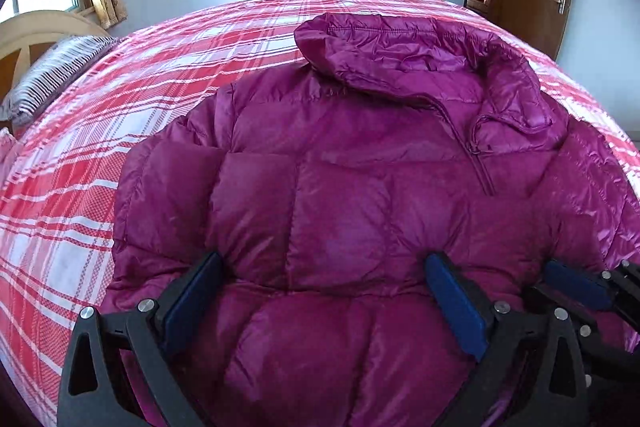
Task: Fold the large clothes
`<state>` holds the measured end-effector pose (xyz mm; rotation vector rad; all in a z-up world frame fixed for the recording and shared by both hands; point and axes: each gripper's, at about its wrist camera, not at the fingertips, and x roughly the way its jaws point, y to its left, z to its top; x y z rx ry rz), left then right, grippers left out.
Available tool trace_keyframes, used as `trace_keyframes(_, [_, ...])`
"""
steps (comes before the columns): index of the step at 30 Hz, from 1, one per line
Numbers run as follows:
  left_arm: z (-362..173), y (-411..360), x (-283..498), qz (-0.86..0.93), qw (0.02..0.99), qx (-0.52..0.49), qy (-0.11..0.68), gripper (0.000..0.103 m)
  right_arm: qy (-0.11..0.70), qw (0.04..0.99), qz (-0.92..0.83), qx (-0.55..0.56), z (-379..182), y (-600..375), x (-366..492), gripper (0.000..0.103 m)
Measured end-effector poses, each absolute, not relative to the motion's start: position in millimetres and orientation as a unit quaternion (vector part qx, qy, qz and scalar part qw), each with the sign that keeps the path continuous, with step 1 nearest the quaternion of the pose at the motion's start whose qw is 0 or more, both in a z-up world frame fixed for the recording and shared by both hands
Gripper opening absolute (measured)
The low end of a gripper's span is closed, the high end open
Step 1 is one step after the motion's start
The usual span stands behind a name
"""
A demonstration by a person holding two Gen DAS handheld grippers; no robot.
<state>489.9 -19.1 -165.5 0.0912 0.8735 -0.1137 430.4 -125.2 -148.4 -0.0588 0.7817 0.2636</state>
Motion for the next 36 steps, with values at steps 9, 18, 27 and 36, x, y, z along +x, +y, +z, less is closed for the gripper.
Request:
trace_keyframes(9, [-165, -18, 488, -0.056, 0.905, 0.039, 0.419, 0.102, 0.379, 0.916, 0.121, -0.046, -149, -121, 430, 0.023])
trace_keyframes(18, [-166, -16, 487, -0.057, 0.905, 0.036, 0.42, 0.102, 0.382, 0.915, 0.121, -0.051, -149, -119, 432, 0.023])
trace_keyframes(27, [-167, -16, 489, -0.058, 0.904, 0.035, 0.423, 0.102, 0.384, 0.913, 0.124, -0.056, -149, -118, 432, 0.024])
trace_keyframes(36, [-167, -15, 490, -0.059, 0.903, 0.034, 0.425, 0.102, 0.388, 0.911, 0.125, -0.072, -146, -115, 431, 0.024])
